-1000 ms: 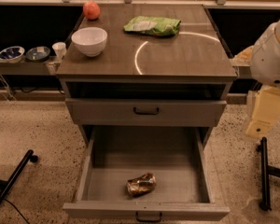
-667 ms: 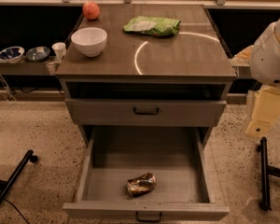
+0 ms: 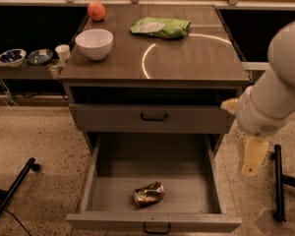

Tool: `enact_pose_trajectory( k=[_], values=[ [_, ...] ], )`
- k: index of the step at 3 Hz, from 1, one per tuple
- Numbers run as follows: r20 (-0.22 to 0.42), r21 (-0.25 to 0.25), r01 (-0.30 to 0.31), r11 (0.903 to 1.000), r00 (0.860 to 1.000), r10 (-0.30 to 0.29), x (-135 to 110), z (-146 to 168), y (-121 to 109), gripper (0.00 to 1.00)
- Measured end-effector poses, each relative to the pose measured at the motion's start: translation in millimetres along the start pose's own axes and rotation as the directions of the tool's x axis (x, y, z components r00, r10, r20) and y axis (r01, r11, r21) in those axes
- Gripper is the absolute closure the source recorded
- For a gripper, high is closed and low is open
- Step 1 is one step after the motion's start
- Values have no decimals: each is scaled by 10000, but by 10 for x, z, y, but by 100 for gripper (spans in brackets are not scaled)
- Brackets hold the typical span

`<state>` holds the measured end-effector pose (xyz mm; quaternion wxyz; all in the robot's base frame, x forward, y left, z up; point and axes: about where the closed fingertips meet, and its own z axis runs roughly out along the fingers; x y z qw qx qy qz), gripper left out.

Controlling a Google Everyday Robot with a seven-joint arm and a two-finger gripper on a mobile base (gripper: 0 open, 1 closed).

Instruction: Pick orange can from middle drawer and place on counter

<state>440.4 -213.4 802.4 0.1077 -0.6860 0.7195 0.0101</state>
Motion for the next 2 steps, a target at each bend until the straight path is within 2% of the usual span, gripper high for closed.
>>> enact_pose_trajectory(
  k=[1, 2],
  values=[
    [19, -47, 61, 10000, 10000, -61, 53, 301, 91, 0],
    [19, -46, 60, 10000, 10000, -60, 53, 300, 91, 0]
  ],
)
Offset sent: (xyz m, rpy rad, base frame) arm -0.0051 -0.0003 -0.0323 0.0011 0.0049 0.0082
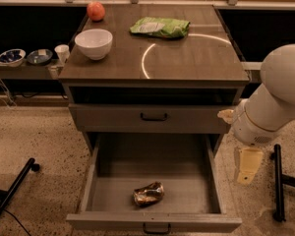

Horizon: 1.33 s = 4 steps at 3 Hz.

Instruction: Pick orange can from middle drawer and place on counter

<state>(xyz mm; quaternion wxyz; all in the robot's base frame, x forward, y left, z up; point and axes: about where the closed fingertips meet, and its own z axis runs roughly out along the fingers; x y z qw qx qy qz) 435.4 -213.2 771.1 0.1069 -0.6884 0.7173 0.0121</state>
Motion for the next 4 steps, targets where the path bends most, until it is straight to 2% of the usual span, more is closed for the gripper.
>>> enact_pose_trajectory(
  k=[1, 2, 3, 4],
  values=[
    [791, -317, 335, 9989, 9964, -309, -38, 460, -61, 0],
    [1935, -637, 1149, 9913, 9759, -1007, -246, 1405, 73, 0],
    [3146, -204, 1772, 9840, 9353, -1619, -394, 2002, 107, 0],
    [3348, -164, 2106, 9774, 9223, -1931, -410, 2140, 137, 0]
  ],
)
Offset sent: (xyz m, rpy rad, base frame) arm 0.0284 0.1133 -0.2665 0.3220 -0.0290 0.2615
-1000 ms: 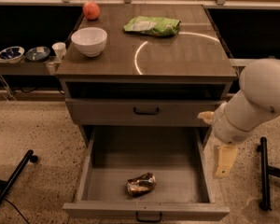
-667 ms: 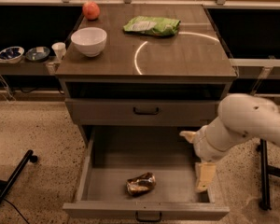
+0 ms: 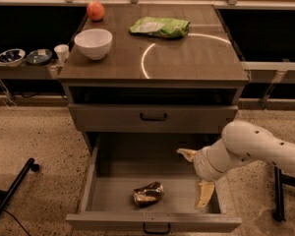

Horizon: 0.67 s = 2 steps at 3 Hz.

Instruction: Pick orange can from middle drawer and place on counter

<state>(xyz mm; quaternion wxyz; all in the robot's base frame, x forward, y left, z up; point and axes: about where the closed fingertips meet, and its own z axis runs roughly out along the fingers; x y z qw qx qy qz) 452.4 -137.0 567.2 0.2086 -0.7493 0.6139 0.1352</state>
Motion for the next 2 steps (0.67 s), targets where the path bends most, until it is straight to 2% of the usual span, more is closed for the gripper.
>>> enact_pose_trajectory(
  k=[1, 2],
  values=[
    [176, -138, -38, 9999, 9998, 41, 16, 72, -22, 0],
    [1022, -481, -574, 9972, 9928, 621, 87, 570, -244, 0]
  ],
)
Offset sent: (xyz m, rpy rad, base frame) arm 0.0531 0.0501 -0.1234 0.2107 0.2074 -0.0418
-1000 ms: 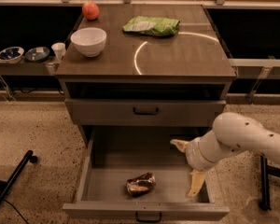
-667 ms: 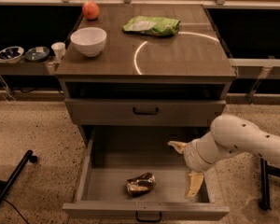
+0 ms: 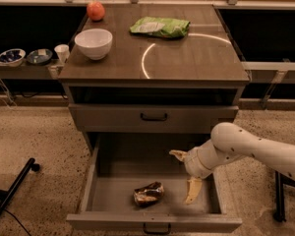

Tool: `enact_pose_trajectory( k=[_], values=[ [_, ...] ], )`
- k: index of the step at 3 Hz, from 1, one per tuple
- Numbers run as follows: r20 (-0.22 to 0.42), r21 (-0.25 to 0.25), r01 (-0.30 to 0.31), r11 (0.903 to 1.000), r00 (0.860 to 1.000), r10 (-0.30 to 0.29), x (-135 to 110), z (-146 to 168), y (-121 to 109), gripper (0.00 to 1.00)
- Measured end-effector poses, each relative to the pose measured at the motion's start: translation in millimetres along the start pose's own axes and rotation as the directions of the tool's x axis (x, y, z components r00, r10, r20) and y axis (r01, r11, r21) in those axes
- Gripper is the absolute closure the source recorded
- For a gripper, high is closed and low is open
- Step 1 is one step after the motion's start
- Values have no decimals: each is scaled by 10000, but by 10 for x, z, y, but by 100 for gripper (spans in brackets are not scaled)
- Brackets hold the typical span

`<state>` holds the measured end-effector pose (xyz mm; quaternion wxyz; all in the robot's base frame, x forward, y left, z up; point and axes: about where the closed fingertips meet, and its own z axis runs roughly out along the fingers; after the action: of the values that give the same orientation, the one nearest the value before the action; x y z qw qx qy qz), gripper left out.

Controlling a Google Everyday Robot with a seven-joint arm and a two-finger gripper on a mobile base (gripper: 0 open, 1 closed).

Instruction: Pick orange can from middle drawer and place on counter

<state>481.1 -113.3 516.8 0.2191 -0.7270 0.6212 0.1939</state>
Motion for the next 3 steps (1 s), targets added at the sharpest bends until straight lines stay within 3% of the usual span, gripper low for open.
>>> enact_pose_trajectory(
  k=[2, 3],
  values=[
    [1183, -744, -1132, 9908, 9855, 1215, 121, 1081, -176, 0],
    [1602, -732, -1192, 9902, 9785, 1296, 132, 1334, -199, 0]
  ],
)
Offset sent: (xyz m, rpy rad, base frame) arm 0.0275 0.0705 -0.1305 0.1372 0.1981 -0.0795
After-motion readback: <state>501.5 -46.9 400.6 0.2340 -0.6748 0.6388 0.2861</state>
